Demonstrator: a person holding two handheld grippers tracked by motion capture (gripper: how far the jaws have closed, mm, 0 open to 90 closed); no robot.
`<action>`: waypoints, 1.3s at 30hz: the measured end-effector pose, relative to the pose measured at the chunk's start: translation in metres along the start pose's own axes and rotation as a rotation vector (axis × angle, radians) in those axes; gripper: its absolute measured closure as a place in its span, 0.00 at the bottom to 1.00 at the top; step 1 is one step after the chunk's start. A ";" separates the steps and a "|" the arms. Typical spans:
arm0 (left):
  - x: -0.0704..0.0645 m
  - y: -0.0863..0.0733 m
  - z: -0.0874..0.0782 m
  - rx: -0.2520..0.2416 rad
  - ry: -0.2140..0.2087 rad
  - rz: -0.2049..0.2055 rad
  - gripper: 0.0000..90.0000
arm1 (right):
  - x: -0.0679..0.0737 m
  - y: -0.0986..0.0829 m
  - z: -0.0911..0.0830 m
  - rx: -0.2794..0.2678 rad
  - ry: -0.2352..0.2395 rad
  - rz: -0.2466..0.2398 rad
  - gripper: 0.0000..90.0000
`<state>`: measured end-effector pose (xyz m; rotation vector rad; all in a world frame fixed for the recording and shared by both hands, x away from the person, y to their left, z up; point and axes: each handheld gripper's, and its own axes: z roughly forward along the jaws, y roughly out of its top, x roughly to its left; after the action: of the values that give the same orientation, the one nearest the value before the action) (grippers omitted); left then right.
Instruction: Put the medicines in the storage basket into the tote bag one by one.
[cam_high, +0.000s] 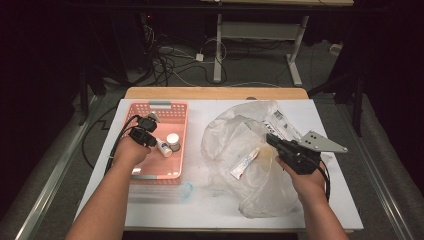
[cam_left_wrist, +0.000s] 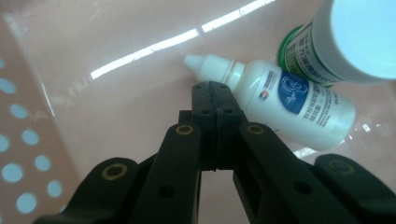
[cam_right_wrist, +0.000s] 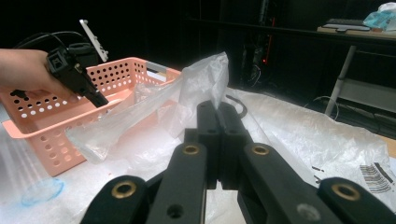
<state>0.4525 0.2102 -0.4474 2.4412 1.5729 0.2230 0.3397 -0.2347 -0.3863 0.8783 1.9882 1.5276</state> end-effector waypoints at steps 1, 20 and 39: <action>0.000 0.001 0.001 -0.003 0.001 0.002 0.97 | 0.000 0.000 0.000 0.000 0.000 0.000 1.00; -0.004 0.012 0.009 -0.069 -0.001 0.025 0.97 | 0.000 -0.001 0.000 0.002 -0.001 0.001 1.00; -0.014 -0.014 -0.011 -0.116 -0.145 0.002 0.51 | 0.005 0.000 0.002 0.008 0.008 -0.013 1.00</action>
<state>0.4318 0.2043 -0.4403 2.3147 1.4547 0.1301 0.3378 -0.2295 -0.3867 0.8622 2.0029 1.5190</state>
